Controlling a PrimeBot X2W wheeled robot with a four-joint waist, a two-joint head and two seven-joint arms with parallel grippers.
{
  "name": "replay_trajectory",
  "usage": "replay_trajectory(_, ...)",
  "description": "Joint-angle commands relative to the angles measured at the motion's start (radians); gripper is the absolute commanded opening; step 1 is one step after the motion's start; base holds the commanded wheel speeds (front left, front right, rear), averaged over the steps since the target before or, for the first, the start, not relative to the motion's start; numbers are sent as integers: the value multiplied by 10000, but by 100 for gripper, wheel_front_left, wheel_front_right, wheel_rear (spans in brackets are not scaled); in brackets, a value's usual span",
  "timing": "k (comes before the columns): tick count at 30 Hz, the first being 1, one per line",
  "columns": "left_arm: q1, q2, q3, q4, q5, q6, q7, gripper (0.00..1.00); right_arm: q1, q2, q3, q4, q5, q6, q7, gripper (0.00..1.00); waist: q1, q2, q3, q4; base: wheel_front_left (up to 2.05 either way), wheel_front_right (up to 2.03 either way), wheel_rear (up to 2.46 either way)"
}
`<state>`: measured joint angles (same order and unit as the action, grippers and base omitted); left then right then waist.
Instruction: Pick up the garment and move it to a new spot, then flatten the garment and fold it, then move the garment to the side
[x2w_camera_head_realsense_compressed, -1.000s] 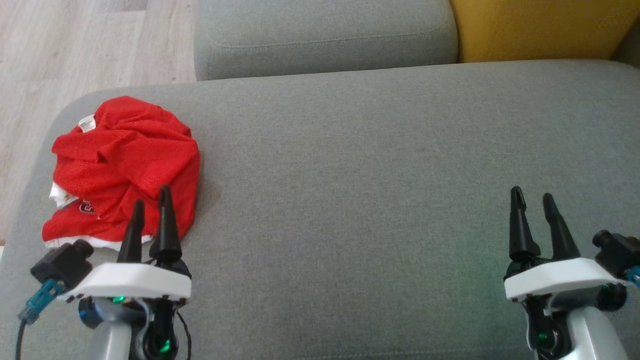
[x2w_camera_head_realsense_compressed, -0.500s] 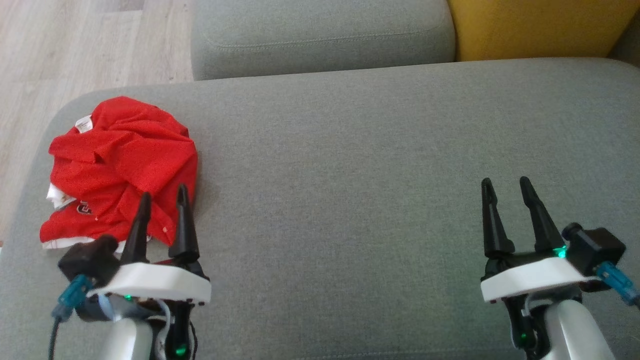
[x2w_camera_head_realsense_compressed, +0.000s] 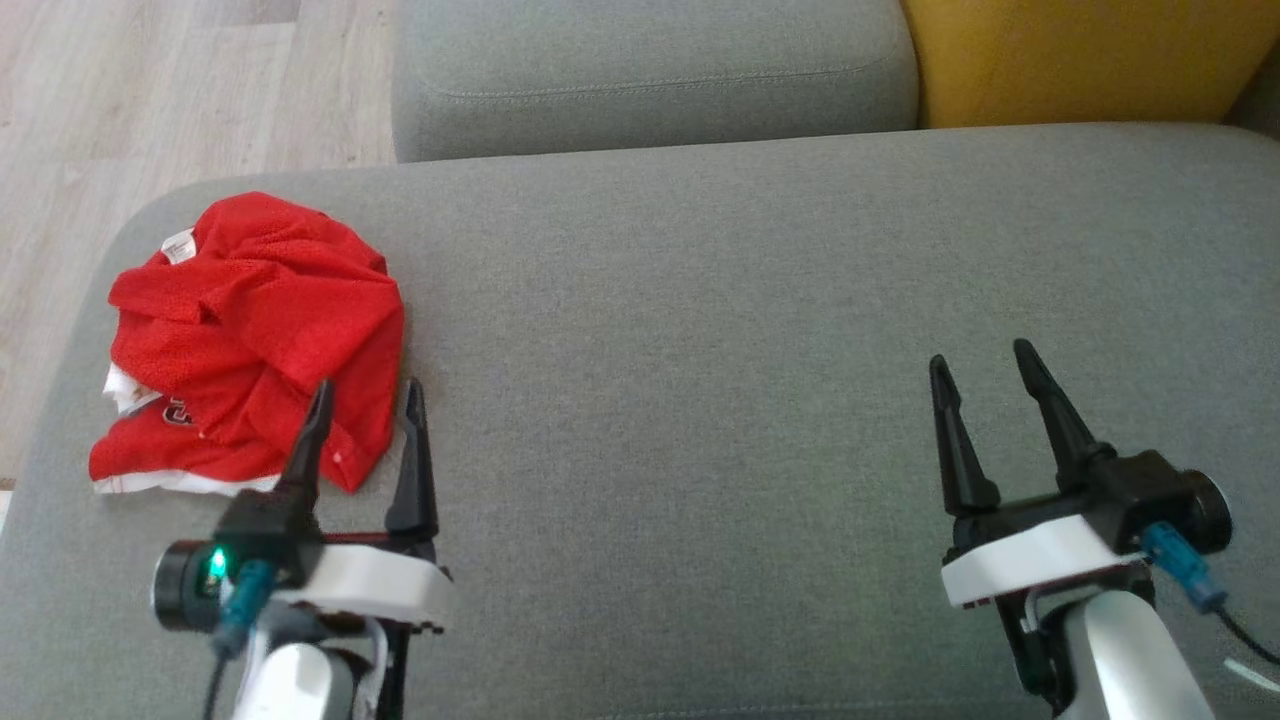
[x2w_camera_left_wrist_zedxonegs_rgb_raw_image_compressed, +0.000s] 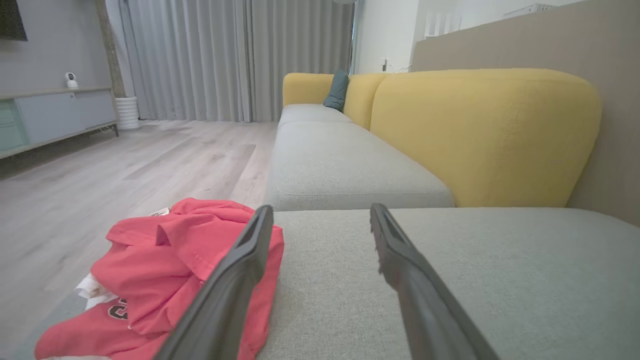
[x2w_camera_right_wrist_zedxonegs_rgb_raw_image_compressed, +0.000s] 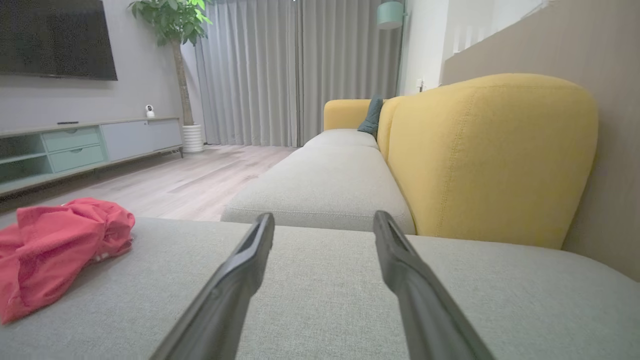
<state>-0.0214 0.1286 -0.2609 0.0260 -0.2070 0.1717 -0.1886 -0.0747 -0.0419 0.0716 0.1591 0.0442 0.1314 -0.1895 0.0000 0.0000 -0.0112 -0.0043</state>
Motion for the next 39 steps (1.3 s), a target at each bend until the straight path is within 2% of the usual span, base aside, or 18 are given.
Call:
replay_trajectory(1, -479, 184, 87, -379, 357, 202, -182, 100, -558, -72, 279, -333, -405, -6, -167, 100, 0, 0, -6, -2, 0, 0, 0)
replay_trajectory(10, -569, 373, -408, -483, 1018, 980, -446, 100, -502, -78, 80, -390, -1065, -7, -433, 100, 0, 0, -46, 5, 0, 0, 0)
replay_trajectory(12, -526, 324, -364, -545, 958, 1016, -503, 100, -488, -79, 80, -357, -1038, -7, -491, 100, 0, 0, -47, 5, 0, 0, 0)
replay_trajectory(18, -293, -108, 144, -583, 494, 744, -650, 100, -405, -82, 75, -7, -293, -7, -639, 100, 0, 0, -91, 4, 0, 0, 0)
replay_trajectory(20, -197, -242, 362, -501, 473, 503, -708, 100, -384, -83, 23, 231, 95, -7, -698, 100, 0, 0, -112, 7, 0, 0, 0)
replay_trajectory(21, -107, -386, 572, -372, 363, 226, -732, 100, -352, -84, -19, 515, 737, -7, -722, 100, 0, 0, -132, 15, 0, 0, 0)
replay_trajectory(26, 90, -646, 950, 104, 98, -348, -732, 100, -391, -83, 2, 956, 2429, -7, -722, 100, 0, 0, -167, 10, 0, 0, 0)
replay_trajectory(31, 77, -740, 1155, 406, 191, -646, -732, 100, -434, -83, 72, 985, 2583, -7, -722, 100, 0, 0, -182, -33, 0, 0, 0)
replay_trajectory(36, 29, -772, 1252, 473, 300, -761, -732, 100, -463, -83, 26, 996, 2506, -7, -722, 100, 0, 0, -188, -47, 0, 0, 0)
replay_trajectory(39, 29, -778, 1271, 507, -64, -798, -732, 100, -477, -83, -128, 1096, 2529, -7, -722, 100, 0, 0, -196, -42, 0, 0, 0)
